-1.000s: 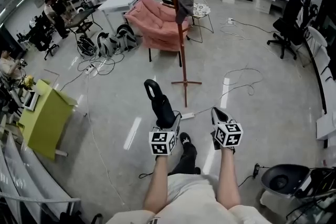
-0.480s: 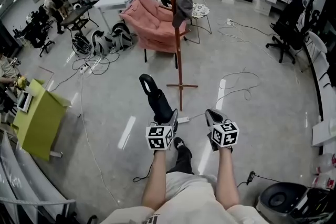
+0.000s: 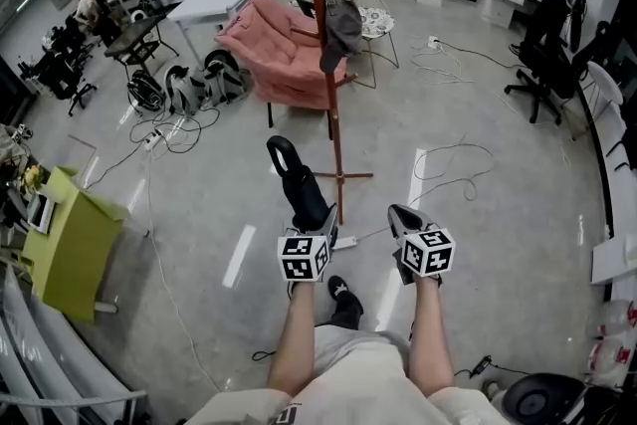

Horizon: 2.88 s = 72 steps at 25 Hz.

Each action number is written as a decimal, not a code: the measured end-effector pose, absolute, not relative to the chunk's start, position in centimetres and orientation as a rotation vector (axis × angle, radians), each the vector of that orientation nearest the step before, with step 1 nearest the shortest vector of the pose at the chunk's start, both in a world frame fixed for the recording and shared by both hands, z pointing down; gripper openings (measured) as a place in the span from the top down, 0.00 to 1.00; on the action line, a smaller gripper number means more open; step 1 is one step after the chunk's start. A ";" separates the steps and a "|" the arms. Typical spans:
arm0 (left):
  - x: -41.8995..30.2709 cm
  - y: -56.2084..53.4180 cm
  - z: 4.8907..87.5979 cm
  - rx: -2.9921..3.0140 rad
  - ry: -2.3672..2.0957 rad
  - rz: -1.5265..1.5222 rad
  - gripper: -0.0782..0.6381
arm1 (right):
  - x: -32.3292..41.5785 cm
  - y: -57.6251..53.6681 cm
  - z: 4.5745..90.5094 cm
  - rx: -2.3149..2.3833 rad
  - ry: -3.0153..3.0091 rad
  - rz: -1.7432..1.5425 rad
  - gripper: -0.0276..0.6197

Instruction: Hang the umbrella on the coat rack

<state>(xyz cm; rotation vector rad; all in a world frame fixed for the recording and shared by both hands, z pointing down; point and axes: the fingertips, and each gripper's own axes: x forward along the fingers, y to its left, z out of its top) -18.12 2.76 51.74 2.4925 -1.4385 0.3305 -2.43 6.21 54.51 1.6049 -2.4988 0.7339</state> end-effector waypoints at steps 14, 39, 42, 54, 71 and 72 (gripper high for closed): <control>-19.4 -9.0 53.8 2.477 -1.447 0.399 0.53 | -3.9 -6.5 57.1 1.572 -2.456 0.767 0.95; -20.8 -21.3 53.9 2.278 -1.774 0.359 0.53 | -4.3 -23.3 54.9 1.291 -2.551 0.538 0.95; -20.0 -21.7 54.2 2.229 -1.814 0.327 0.53 | -3.8 -24.5 54.0 1.230 -2.588 0.506 0.95; -17.5 -20.9 57.1 2.143 -1.862 0.402 0.53 | -1.5 -25.1 55.2 1.115 -2.630 0.536 0.95; -11.8 -18.3 64.7 2.087 -1.785 0.577 0.53 | 3.0 -24.2 57.3 1.081 -2.603 0.565 0.95; -11.7 -18.3 65.2 2.081 -1.778 0.576 0.53 | 3.3 -24.1 57.6 1.084 -2.600 0.576 0.95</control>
